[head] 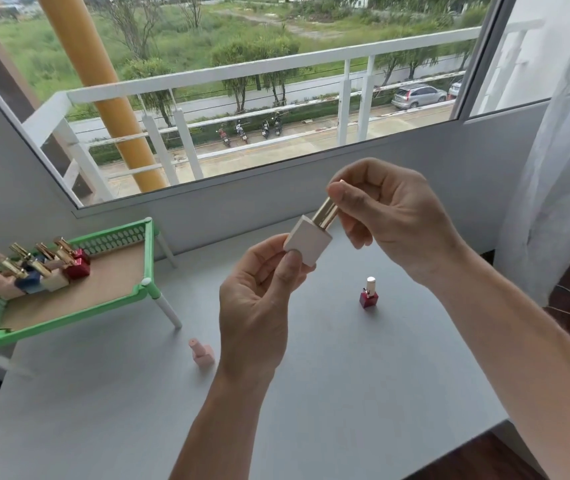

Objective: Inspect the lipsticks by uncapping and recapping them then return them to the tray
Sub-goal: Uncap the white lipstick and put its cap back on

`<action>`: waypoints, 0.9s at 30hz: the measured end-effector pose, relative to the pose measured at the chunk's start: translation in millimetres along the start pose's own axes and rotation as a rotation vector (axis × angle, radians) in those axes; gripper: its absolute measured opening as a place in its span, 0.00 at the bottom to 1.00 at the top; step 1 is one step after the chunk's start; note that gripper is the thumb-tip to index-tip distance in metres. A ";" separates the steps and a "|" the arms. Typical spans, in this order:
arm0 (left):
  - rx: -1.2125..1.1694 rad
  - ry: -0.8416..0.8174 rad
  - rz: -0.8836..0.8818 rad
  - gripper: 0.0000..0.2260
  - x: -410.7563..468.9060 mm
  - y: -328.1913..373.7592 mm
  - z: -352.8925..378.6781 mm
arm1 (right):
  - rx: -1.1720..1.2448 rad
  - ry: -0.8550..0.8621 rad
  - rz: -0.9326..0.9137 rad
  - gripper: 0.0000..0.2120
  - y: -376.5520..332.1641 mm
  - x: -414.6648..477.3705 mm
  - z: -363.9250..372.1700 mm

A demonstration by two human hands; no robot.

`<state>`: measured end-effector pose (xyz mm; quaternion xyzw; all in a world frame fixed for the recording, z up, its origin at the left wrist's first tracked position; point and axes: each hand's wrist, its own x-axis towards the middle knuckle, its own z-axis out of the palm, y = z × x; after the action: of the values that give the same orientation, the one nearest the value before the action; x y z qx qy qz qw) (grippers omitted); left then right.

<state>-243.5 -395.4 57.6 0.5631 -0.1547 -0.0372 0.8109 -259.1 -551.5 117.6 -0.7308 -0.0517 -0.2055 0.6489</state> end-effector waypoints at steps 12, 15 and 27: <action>0.002 -0.004 -0.012 0.10 4.9 -17.8 3.1 | 0.032 -0.114 0.108 0.00 34.9 -15.6 -5.1; 0.021 -0.012 -0.054 0.11 7.6 -30.8 2.3 | -0.020 -0.096 0.123 0.03 48.9 -15.6 -9.2; 0.742 -0.039 -0.292 0.17 -9.0 -147.3 -22.5 | -0.307 -0.068 0.328 0.04 135.8 -24.9 -22.7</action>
<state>-228.7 -426.5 -87.7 0.8330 -0.0912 -0.1043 0.5357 -240.5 -589.5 -15.8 -0.8260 0.0778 -0.0777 0.5528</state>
